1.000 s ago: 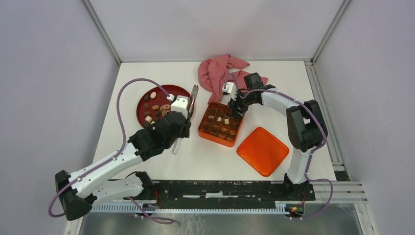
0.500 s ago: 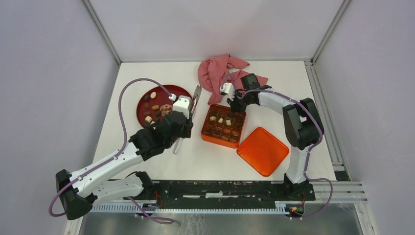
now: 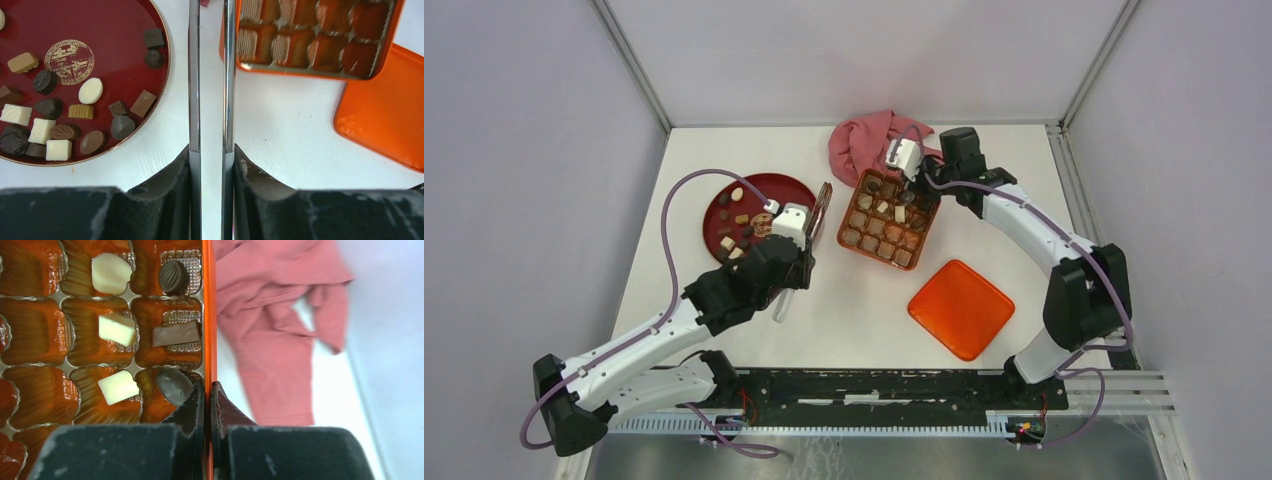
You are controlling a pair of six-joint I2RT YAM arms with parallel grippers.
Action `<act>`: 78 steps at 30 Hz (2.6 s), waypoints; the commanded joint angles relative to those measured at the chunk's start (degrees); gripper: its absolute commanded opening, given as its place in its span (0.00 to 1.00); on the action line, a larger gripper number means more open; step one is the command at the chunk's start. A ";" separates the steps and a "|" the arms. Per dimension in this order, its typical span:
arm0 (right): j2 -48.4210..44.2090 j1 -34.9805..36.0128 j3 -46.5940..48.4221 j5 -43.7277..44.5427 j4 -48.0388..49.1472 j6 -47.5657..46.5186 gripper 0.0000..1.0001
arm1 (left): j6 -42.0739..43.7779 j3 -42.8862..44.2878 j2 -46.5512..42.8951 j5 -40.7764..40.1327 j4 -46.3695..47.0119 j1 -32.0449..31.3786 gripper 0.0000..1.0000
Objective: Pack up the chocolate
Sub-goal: Pick up the packing box from the center of the board, then place the packing box at the center of the board.
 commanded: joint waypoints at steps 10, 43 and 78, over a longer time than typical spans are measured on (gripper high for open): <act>-8.29 1.00 8.12 8.90 -1.29 -5.00 0.00 | 0.24 0.63 -2.90 -1.41 3.08 0.16 0.34; 13.59 -4.93 3.99 -8.64 1.01 7.80 0.28 | -2.01 1.83 7.34 24.17 -8.10 26.49 0.35; -15.21 -11.79 -14.79 -27.31 7.43 10.01 0.69 | 12.58 27.90 40.28 32.97 -22.42 33.63 0.39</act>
